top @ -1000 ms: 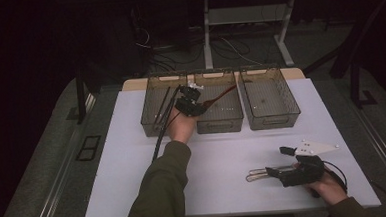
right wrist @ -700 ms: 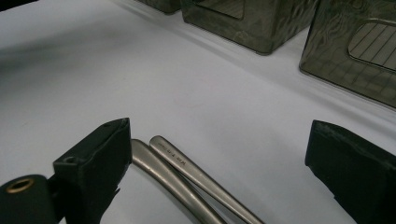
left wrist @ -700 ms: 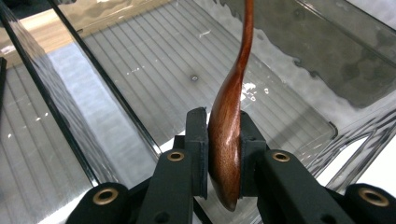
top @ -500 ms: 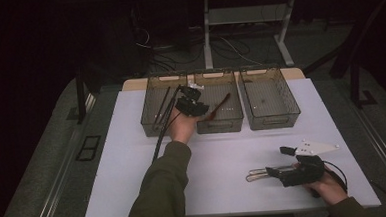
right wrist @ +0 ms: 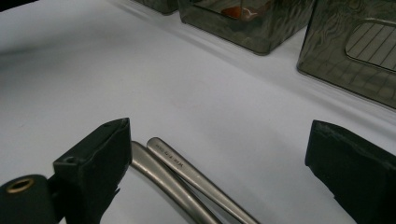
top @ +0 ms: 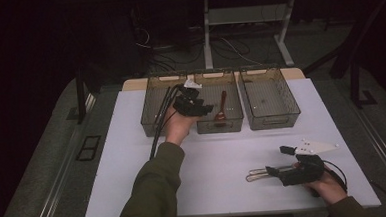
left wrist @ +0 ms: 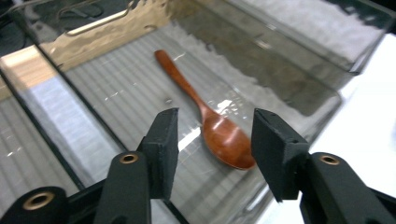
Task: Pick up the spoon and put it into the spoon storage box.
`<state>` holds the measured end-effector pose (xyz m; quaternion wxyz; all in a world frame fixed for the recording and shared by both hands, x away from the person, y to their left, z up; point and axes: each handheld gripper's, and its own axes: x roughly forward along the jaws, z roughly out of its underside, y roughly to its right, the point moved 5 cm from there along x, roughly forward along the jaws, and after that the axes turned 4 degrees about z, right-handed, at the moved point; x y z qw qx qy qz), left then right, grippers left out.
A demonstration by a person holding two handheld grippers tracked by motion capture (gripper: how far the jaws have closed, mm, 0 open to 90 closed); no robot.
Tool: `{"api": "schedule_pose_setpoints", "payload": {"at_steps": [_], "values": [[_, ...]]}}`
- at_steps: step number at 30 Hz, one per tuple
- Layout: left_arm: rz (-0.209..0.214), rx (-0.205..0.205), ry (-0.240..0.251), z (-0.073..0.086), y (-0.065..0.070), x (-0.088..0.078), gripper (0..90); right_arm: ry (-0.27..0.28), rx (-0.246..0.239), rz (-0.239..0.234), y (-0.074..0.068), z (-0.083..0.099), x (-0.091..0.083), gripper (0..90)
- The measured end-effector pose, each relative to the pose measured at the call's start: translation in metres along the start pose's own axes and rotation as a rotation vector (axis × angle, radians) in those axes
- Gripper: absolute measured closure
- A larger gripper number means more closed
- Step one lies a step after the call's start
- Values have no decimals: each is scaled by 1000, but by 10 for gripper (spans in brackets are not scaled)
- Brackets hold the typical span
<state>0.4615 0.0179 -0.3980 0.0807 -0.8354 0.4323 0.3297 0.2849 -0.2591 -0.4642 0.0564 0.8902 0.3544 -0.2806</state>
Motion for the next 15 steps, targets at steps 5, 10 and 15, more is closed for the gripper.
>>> {"api": "schedule_pose_setpoints", "payload": {"at_steps": [5,10,15], "values": [[42,45,19,-1,11,-9,440,-3,-3,-1,0,0,2,67],[75,73,29,4,24,-14,381,-7,-5,0,0,0,2,67],[107,79,59,10,33,-22,354,-7,-5,1,0,1,2,67]]}}
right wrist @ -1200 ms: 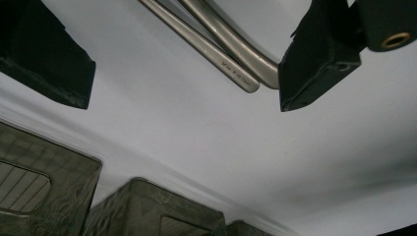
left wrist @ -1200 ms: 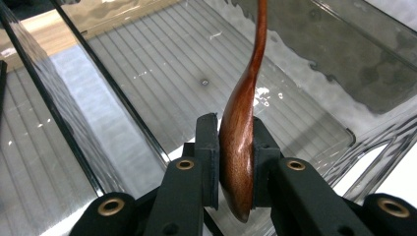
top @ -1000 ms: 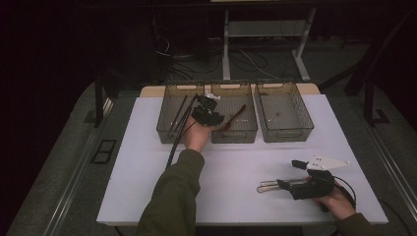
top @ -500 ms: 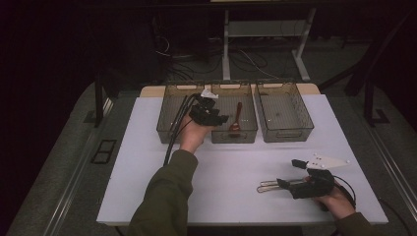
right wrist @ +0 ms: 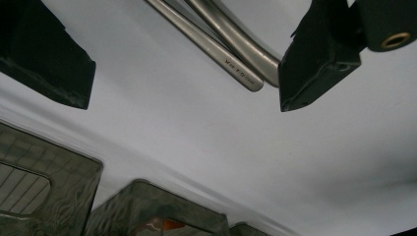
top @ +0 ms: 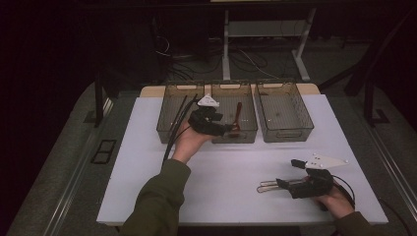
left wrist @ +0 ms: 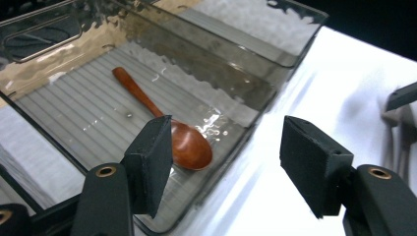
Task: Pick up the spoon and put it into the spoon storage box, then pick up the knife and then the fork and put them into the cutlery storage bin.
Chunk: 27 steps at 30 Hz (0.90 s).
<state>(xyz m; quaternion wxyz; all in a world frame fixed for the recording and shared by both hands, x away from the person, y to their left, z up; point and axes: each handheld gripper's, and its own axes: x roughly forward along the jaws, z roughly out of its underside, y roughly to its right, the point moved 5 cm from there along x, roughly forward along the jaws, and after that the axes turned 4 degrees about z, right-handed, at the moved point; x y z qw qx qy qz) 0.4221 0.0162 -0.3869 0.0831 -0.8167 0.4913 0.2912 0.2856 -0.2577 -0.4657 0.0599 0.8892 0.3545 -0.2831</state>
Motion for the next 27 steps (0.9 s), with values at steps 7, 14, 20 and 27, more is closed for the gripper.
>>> {"api": "schedule_pose_setpoints", "payload": {"at_steps": [7,14,20,27], "values": [[18,14,24,12,11,-11,331,2,6,5,1,0,0,67],[27,13,41,29,17,-24,297,2,12,9,2,-1,0,66],[16,20,59,47,23,-34,247,1,13,7,2,1,-2,66],[10,24,74,69,28,-47,179,8,4,8,2,1,-3,66]]}}
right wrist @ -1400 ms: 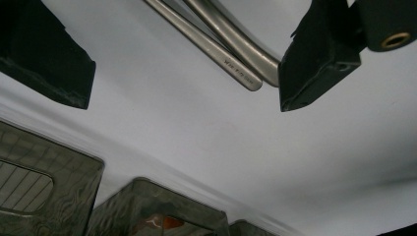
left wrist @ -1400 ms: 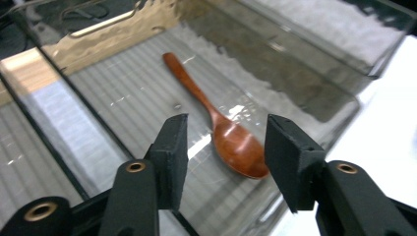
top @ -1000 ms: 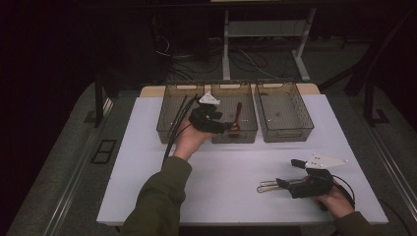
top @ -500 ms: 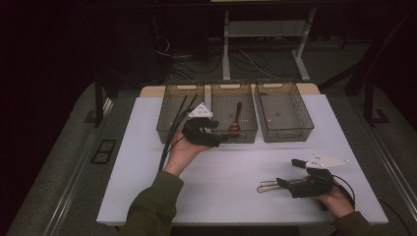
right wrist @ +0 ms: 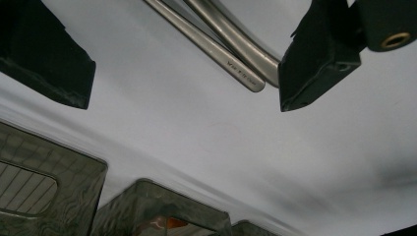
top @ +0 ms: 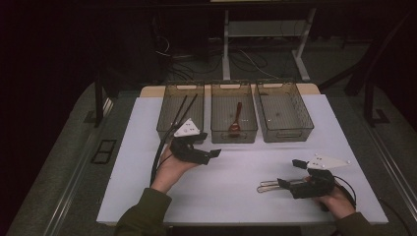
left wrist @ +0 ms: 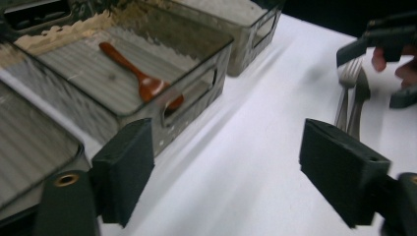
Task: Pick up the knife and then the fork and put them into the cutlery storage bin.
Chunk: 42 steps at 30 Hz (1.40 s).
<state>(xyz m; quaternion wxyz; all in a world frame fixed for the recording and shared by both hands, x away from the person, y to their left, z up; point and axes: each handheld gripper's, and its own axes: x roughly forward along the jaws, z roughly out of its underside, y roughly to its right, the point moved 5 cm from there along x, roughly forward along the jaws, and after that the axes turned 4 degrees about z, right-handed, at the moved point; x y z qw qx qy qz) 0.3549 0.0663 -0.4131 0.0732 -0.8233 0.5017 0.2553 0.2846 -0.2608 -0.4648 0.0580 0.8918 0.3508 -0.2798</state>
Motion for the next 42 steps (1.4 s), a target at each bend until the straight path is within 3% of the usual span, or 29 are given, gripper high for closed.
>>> {"api": "schedule_pose_setpoints", "payload": {"at_steps": [17,22,26,30,36,42], "values": [[-36,24,35,53,10,-39,13,5,1,-1,0,0,-1,67],[-25,-23,41,65,14,-45,0,6,1,-1,0,-1,-1,66],[-29,-28,20,74,17,-48,0,5,1,-2,1,-1,-2,67],[-41,-24,30,81,22,-51,0,6,1,0,2,-1,-3,67],[-20,-26,22,84,22,-47,0,12,1,-17,4,-3,-7,66],[-17,-29,18,85,21,-47,0,20,15,4,9,-10,-12,66]]}}
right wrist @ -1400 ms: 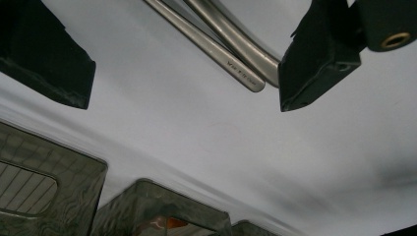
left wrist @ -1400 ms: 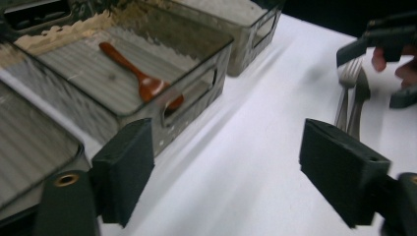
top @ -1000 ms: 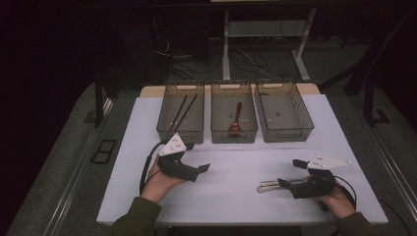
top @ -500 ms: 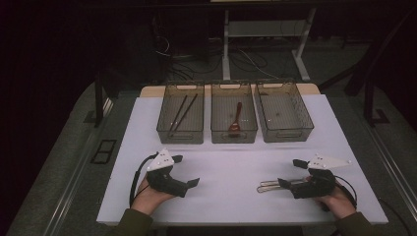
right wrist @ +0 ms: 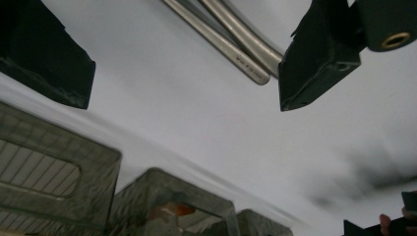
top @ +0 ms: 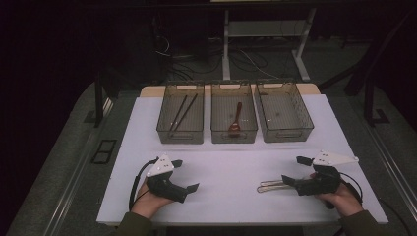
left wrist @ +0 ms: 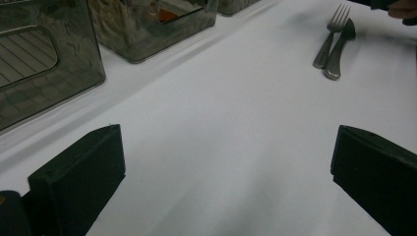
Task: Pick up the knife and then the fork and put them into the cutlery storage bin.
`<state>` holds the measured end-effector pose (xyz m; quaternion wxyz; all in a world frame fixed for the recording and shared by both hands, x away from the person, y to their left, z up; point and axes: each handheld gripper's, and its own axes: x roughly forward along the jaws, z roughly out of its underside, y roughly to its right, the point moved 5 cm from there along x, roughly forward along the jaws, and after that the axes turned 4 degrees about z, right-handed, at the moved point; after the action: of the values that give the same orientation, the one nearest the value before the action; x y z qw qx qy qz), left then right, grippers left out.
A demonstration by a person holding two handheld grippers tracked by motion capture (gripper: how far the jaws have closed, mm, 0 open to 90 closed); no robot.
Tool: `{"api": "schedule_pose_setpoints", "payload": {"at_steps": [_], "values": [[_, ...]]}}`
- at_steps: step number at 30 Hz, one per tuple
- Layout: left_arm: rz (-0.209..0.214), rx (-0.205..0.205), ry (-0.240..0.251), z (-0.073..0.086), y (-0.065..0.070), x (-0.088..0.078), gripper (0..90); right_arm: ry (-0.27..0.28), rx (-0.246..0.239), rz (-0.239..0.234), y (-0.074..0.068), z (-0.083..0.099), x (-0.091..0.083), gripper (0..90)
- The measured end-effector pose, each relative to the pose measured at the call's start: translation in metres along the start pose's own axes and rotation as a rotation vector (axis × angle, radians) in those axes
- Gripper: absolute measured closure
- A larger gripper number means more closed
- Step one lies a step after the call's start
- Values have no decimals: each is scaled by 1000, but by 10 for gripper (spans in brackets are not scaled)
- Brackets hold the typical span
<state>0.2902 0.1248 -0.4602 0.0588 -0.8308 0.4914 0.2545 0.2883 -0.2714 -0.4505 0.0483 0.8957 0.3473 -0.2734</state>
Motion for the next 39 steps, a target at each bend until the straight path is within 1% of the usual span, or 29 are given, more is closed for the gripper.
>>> {"api": "schedule_pose_setpoints", "payload": {"at_steps": [2,5,8,9,10,11,12,14,16,17,20,21,23,26,27,31,33,39], "values": [[0,2,0,0,0,0,0,3,6,1,1,-3,-2,66],[3,2,-5,0,0,0,0,2,-6,-12,2,-5,-5,67],[8,4,-5,-1,1,0,0,-51,-33,-6,4,-4,-6,80],[9,5,-5,-1,1,0,0,-64,-48,-8,5,-3,-7,187],[9,5,-4,-1,1,0,0,-67,-65,-19,5,-3,-9,247],[11,6,-7,-1,1,0,0,-78,-62,-12,7,-2,-9,267],[12,5,-6,-1,1,0,0,-94,-53,-8,8,-1,-9,319],[14,4,-5,0,1,0,0,-108,-53,0,11,1,-10,420],[16,5,-6,-1,1,0,0,-124,-47,-16,13,2,-12,520],[17,5,-5,-1,1,0,0,-135,-45,-16,15,3,-12,568],[17,12,-16,0,2,1,0,-178,-49,-14,18,9,-12,695],[19,7,-15,1,2,2,0,-192,-58,-8,20,11,-12,738],[20,7,-17,1,2,2,0,-218,-74,-10,20,14,-12,802],[24,11,-20,1,2,3,0,-251,-96,-22,21,18,-11,874],[26,11,-21,1,2,3,0,-260,-101,-26,21,19,-10,887],[30,10,-28,2,2,4,0,-299,-108,-33,22,24,-8,889],[30,7,-23,2,3,4,0,-311,-100,-34,22,25,-7,889],[33,11,-32,3,3,5,0,-330,-111,-39,23,29,-5,889]]}}
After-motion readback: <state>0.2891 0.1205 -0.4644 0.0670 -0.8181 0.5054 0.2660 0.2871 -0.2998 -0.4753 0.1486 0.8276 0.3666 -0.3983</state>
